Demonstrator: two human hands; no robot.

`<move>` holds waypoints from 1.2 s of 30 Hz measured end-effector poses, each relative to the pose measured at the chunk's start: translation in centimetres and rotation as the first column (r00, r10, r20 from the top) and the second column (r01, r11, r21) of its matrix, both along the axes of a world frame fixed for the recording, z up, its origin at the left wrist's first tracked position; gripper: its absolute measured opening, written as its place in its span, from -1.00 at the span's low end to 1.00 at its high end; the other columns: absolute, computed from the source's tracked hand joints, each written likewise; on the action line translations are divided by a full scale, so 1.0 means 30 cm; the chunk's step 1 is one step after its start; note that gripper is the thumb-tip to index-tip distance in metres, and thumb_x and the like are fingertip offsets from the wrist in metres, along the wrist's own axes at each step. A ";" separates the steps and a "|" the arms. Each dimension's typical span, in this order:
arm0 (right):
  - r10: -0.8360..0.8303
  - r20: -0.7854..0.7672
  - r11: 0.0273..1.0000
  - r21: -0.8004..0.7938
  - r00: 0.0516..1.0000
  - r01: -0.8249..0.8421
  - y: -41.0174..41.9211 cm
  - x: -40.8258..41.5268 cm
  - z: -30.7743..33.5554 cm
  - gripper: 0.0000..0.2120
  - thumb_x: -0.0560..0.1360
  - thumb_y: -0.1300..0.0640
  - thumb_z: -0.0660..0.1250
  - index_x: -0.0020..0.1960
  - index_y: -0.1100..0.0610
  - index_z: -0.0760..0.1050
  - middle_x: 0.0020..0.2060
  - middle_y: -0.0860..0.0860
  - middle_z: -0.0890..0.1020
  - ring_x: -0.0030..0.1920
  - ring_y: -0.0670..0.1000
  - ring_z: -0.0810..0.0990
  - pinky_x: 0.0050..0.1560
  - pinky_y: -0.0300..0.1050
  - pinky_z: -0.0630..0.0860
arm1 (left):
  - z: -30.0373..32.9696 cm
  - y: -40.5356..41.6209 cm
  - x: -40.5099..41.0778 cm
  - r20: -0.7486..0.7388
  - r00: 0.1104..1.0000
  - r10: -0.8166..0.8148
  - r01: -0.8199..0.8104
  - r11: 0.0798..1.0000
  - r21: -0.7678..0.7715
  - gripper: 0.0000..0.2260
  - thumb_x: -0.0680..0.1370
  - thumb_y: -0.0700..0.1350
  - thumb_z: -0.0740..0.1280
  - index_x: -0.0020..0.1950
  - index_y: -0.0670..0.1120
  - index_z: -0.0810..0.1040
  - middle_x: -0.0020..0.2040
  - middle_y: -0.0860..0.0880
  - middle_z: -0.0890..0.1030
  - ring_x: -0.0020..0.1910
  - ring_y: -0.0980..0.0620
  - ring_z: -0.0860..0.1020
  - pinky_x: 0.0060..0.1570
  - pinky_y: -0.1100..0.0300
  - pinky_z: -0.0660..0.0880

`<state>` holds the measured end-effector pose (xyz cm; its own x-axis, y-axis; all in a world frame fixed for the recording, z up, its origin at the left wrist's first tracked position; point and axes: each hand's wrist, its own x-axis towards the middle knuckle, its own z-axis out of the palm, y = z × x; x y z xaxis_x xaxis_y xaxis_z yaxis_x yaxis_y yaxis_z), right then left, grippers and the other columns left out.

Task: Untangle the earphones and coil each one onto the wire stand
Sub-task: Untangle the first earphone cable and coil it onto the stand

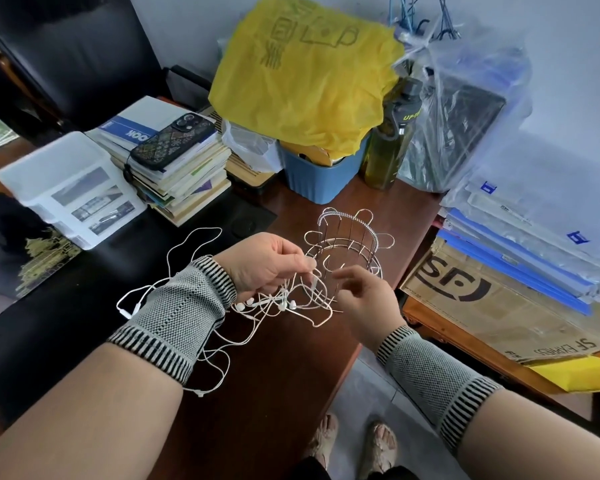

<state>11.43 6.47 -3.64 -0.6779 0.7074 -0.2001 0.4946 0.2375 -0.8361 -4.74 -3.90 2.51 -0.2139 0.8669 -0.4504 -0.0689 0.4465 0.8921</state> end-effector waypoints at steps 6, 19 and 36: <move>0.163 -0.190 0.948 -0.241 0.968 -0.207 -0.038 -0.045 0.132 -0.92 0.38 0.21 0.36 -0.21 0.24 0.58 -0.29 0.07 0.56 -0.30 -0.06 0.47 -0.20 -0.14 0.47 | 0.022 0.031 0.019 -0.181 0.983 0.038 -0.034 0.999 0.024 -0.70 0.57 -0.06 0.34 -0.35 -0.06 0.65 -0.54 0.04 0.24 -0.57 0.10 0.15 -0.56 0.27 0.08; -0.212 -0.258 0.824 -0.566 0.943 0.030 0.083 0.016 0.149 -0.88 0.51 0.28 0.35 -0.11 0.36 0.56 -0.41 0.10 0.62 -0.46 -0.04 0.57 -0.38 -0.23 0.49 | 0.058 0.019 -0.046 -0.217 0.937 0.273 -0.269 0.962 0.047 -0.80 0.54 -0.05 0.38 -0.19 -0.15 0.53 -0.53 0.07 0.30 -0.61 0.15 0.19 -0.61 0.34 0.13; -0.029 -0.178 0.873 -0.484 0.984 -0.062 0.123 0.019 0.135 -0.90 0.50 0.25 0.38 -0.17 0.27 0.54 -0.51 0.05 0.47 -0.53 -0.04 0.41 -0.43 -0.17 0.42 | 0.050 0.043 -0.056 -0.543 0.626 0.560 -0.645 0.763 0.044 -0.68 0.55 -0.18 0.12 -0.37 -0.16 0.49 -0.25 -0.11 0.57 -0.29 -0.03 0.42 -0.09 0.03 0.40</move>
